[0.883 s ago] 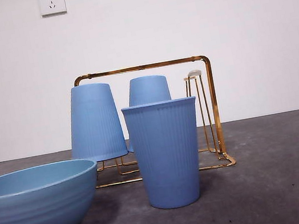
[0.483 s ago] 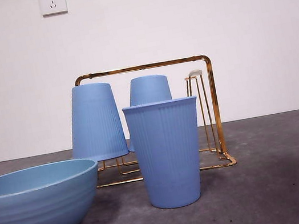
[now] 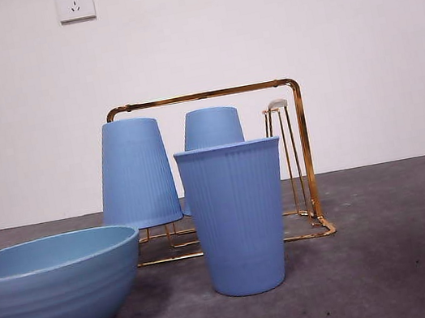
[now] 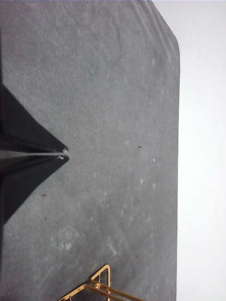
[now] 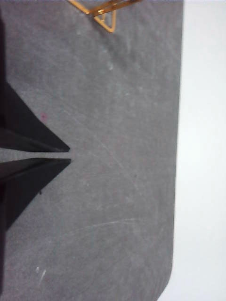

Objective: Right arm lift cup from the cupboard, then place it on the right of the bowl

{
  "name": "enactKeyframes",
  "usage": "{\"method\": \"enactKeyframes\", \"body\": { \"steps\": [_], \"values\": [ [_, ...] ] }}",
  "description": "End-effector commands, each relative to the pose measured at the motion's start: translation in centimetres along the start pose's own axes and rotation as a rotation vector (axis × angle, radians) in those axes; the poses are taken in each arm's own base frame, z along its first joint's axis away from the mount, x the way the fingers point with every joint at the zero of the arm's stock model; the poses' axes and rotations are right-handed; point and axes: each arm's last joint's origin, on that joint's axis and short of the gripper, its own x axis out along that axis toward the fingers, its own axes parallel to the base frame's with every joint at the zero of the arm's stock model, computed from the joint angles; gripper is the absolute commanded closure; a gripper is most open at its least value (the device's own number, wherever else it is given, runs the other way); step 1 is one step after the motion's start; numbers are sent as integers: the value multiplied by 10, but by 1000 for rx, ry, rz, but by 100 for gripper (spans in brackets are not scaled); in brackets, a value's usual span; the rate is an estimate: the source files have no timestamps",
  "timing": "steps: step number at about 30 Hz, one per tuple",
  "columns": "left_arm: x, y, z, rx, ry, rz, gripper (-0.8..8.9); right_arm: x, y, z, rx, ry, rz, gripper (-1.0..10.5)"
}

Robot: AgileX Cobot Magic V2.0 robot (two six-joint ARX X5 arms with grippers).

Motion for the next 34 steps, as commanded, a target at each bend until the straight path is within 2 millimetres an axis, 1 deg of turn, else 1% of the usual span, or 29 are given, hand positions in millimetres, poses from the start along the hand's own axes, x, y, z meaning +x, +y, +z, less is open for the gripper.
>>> {"method": "enactKeyframes", "body": {
  "steps": [1, 34],
  "values": [
    [2, 0, -7, 15, 25, -4, 808, 0, 0, -2, -16, 13, 7, 927],
    [2, 0, -7, 15, 25, -4, 808, 0, 0, -1, -14, -5, 2, 927]
  ]
}}
